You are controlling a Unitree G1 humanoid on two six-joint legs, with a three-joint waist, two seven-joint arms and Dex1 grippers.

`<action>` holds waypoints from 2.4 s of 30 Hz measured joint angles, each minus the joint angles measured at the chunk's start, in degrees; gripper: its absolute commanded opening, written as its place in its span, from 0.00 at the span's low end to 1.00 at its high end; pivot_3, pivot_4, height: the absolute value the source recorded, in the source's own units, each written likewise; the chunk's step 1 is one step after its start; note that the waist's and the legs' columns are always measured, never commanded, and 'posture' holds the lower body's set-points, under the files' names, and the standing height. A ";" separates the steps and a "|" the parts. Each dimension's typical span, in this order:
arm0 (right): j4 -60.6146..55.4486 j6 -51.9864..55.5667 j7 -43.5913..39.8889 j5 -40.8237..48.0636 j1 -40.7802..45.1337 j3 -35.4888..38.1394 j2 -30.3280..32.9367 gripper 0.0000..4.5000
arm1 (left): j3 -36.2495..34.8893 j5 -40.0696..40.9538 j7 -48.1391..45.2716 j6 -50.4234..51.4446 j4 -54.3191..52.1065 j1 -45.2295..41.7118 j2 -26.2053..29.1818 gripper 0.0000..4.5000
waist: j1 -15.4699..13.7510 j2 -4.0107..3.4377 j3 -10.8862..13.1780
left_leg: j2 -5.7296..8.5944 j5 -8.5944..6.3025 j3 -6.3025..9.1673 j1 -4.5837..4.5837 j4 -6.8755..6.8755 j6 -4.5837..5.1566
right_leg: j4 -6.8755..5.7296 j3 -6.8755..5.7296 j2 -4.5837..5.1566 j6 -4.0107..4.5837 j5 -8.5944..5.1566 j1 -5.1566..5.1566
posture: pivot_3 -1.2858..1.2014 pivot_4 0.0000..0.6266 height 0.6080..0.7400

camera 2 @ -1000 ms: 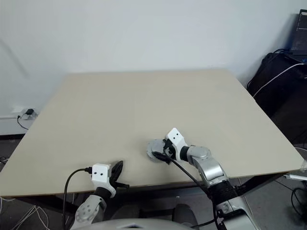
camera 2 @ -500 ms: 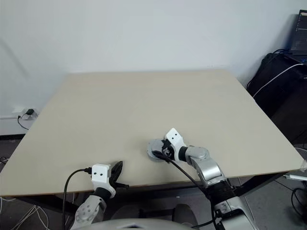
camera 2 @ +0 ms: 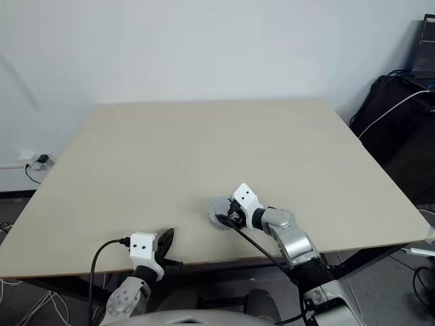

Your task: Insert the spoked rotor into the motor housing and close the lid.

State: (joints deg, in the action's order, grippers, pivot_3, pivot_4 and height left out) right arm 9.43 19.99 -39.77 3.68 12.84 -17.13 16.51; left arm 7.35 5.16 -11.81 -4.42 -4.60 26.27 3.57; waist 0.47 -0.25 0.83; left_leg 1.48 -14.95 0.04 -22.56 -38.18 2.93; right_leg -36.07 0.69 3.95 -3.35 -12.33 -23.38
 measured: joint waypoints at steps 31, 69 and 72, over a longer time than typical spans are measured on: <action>-0.20 3.12 -0.17 -0.84 1.49 -1.17 -0.44 0.72 | -0.58 8.59 -21.33 17.69 10.45 -34.25 7.06 0.00 | 0.23 -0.01 -0.25 | -0.04 0.23 0.04 0.37 -0.02 0.14 | 0.02 0.05 -0.37 0.17 0.22 0.55 | 0.52 0.00 1.00; -1.13 3.37 1.74 -1.38 0.24 -1.20 -1.15 0.94 | 6.99 5.26 -28.64 30.53 17.89 -41.02 8.30 0.00 | 0.17 0.10 -0.17 | -0.06 0.08 0.09 0.77 0.14 -0.11 | 0.05 0.15 -0.18 0.00 0.04 0.72 | 0.52 0.00 1.00; -2.21 4.13 2.26 -1.50 -0.47 -1.53 -1.13 1.00 | 7.07 4.98 -28.38 30.67 17.89 -41.12 7.83 0.00 | 0.11 0.11 -0.16 | -0.05 0.08 0.09 0.77 0.14 -0.10 | 0.05 0.14 -0.16 0.00 0.04 0.73 | 0.52 0.00 1.00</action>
State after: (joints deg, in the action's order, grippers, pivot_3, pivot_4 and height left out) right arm 7.22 24.11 -37.51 2.17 12.37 -18.66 15.37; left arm 14.41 10.14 -40.20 26.24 13.29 -14.86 11.41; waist 0.59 -0.15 0.67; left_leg 1.43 -14.87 0.13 -21.79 -38.04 2.82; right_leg -36.02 0.83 3.79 -3.36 -12.29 -22.65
